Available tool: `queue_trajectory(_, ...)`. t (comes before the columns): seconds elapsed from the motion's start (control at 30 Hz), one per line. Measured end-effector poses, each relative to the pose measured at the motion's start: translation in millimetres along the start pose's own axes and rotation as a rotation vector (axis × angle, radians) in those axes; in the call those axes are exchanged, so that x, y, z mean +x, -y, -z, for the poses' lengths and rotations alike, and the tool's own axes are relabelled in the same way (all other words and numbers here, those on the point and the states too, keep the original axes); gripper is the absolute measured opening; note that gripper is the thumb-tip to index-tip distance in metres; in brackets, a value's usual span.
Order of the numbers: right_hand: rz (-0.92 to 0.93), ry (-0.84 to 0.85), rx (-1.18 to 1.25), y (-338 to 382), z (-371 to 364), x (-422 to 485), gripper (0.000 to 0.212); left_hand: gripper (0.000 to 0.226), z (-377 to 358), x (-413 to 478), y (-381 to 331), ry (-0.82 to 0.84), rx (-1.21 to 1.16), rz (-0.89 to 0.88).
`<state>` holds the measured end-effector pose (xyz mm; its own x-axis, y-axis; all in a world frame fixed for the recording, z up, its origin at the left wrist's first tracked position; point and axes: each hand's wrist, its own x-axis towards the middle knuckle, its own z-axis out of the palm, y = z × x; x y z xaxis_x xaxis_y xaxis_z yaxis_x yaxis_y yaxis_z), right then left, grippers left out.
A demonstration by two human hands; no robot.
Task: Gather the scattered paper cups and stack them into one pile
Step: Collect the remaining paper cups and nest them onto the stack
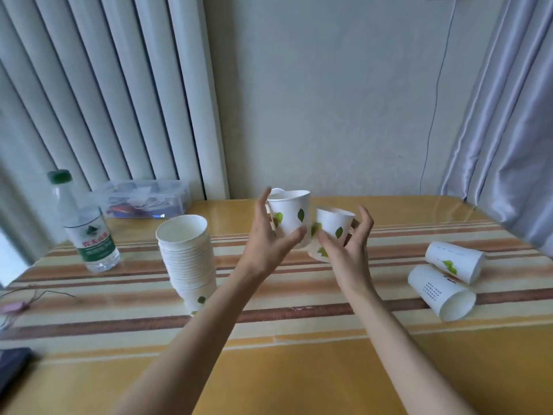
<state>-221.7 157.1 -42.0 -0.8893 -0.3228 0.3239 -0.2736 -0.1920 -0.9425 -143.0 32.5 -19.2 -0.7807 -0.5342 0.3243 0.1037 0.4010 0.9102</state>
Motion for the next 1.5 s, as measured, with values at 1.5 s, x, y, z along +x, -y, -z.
queue_trajectory(1.5,0.002,0.554,-0.165,35,-169,-48,0.07,0.06,133,-78,56,-0.111,0.046,0.117)
